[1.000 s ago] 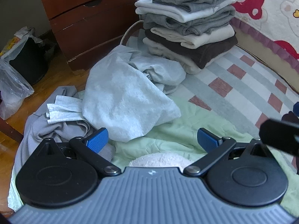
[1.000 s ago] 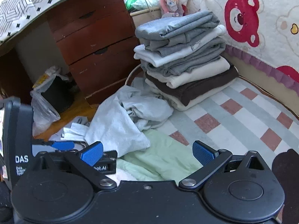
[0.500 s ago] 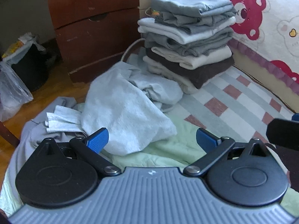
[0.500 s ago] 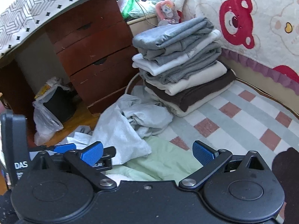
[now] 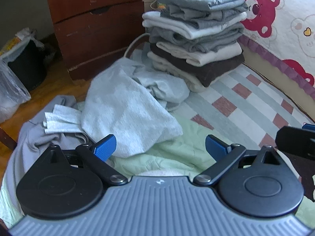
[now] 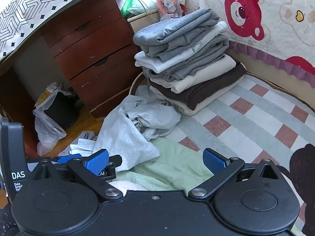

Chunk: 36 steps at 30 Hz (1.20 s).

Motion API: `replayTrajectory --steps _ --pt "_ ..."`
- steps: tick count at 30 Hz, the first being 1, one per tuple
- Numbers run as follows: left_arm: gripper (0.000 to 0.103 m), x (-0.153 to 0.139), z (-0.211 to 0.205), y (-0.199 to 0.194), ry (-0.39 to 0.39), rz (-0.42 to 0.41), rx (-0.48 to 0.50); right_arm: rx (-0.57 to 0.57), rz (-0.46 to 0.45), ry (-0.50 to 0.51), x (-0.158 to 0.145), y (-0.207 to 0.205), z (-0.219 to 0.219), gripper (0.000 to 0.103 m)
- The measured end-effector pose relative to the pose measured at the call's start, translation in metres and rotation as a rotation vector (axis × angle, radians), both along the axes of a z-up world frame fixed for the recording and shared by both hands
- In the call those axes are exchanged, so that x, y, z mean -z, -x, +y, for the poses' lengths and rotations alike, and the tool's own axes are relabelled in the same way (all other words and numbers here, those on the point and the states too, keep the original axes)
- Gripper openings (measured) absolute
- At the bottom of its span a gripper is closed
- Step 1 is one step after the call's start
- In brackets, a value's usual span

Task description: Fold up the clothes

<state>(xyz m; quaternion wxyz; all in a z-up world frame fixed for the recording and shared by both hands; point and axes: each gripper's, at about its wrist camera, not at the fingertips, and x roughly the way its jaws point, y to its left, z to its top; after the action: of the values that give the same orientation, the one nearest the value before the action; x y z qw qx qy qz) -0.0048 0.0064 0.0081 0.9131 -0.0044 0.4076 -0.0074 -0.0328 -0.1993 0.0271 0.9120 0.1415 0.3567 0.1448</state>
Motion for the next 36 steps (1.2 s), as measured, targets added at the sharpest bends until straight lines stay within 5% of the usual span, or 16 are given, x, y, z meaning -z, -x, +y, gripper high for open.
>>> replayTrajectory --steps 24,29,32,36 --pt "0.099 0.029 0.018 -0.009 0.051 0.069 -0.01 0.051 0.086 0.0 0.028 -0.015 -0.006 0.103" --pt "0.098 0.041 0.037 -0.014 -0.096 -0.017 -0.017 0.017 0.029 0.035 0.04 -0.033 -0.005 0.093" --pt "0.085 0.044 0.057 -0.028 -0.104 -0.052 -0.006 -0.048 -0.009 0.081 0.044 -0.055 0.002 0.072" --pt "0.057 0.06 0.09 -0.052 0.013 -0.002 -0.052 -0.168 -0.043 0.094 0.05 -0.082 0.021 0.02"
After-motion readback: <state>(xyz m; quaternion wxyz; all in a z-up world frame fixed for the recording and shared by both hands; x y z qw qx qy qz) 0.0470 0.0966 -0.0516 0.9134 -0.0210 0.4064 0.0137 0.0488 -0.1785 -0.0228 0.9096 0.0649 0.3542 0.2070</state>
